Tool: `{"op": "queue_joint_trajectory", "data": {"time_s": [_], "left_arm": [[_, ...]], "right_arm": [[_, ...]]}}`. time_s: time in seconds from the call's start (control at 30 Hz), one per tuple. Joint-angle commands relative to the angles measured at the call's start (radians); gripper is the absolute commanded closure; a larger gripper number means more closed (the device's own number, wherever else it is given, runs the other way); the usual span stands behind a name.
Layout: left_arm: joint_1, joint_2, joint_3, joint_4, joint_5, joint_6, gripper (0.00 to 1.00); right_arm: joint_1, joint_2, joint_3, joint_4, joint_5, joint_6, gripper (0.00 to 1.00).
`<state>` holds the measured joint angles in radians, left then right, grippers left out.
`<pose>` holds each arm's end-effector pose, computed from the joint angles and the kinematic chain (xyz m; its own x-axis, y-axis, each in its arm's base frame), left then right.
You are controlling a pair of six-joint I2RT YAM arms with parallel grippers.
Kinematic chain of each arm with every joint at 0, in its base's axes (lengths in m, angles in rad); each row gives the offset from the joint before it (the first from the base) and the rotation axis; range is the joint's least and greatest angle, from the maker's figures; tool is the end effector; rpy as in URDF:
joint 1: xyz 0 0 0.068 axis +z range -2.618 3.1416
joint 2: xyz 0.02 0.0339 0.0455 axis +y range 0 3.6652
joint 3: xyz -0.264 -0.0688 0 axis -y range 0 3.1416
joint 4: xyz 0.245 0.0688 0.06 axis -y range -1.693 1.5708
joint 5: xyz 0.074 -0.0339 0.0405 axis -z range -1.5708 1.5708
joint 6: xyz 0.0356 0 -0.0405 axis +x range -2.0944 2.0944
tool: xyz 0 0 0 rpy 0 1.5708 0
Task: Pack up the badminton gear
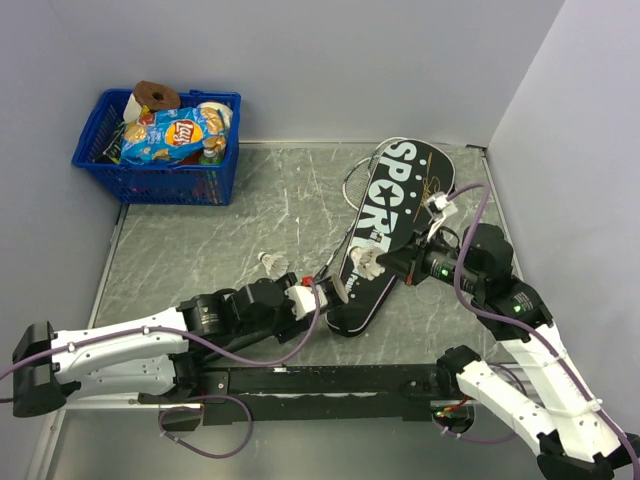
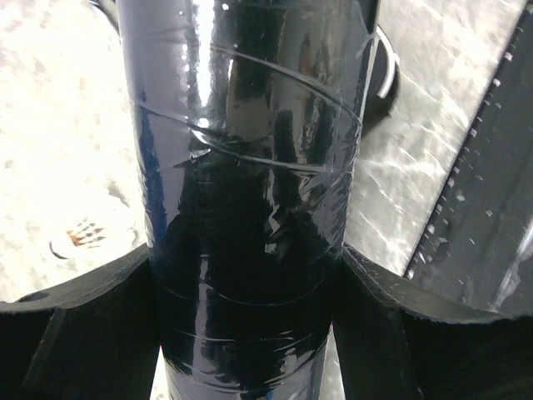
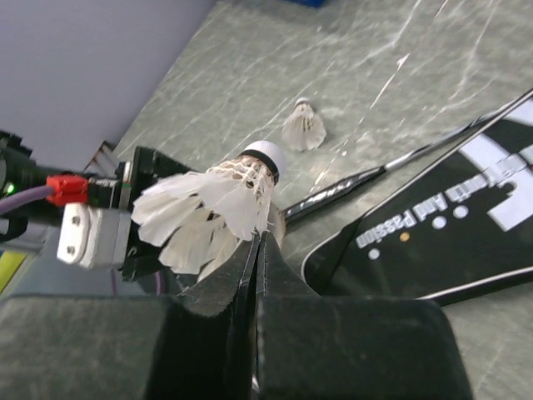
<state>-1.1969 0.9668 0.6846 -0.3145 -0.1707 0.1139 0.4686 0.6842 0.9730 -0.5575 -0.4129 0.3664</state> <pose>0.0832 -0.1954 0.2589 -0.1055 0.5755 -0.8110 0.8838 0.4281 0.1888 0.1149 0.0742 0.3794 -0.4930 0.1182 -0.8620 -0.6236 0.6428 0.4449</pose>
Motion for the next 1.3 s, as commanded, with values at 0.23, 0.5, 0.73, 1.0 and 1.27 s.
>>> {"op": "queue_joint_trajectory", "data": {"time_s": [0.23,0.5,0.73,1.0,1.27], "left_arm": [[0.019,-0.161,-0.065,0.086,0.207,0.004,0.99],[0.017,-0.166,-0.069,0.091,0.243,0.006,0.99],[0.017,-0.192,-0.071,0.097,0.266,0.006,0.99],[0.017,-0.230,-0.086,0.114,0.369,0.012,0.99],[0.017,-0.243,-0.085,0.118,0.410,0.013,0.99]], "right_arm": [[0.001,-0.101,-0.157,-0.033,-0.205,0.031,1.00],[0.002,-0.130,-0.160,-0.064,-0.329,0.003,1.00],[0.001,-0.130,-0.146,-0.090,-0.378,-0.027,1.00],[0.002,-0.058,-0.183,0.037,-0.460,0.022,1.00],[0.034,0.027,-0.180,0.136,-0.463,0.072,1.00]]}}
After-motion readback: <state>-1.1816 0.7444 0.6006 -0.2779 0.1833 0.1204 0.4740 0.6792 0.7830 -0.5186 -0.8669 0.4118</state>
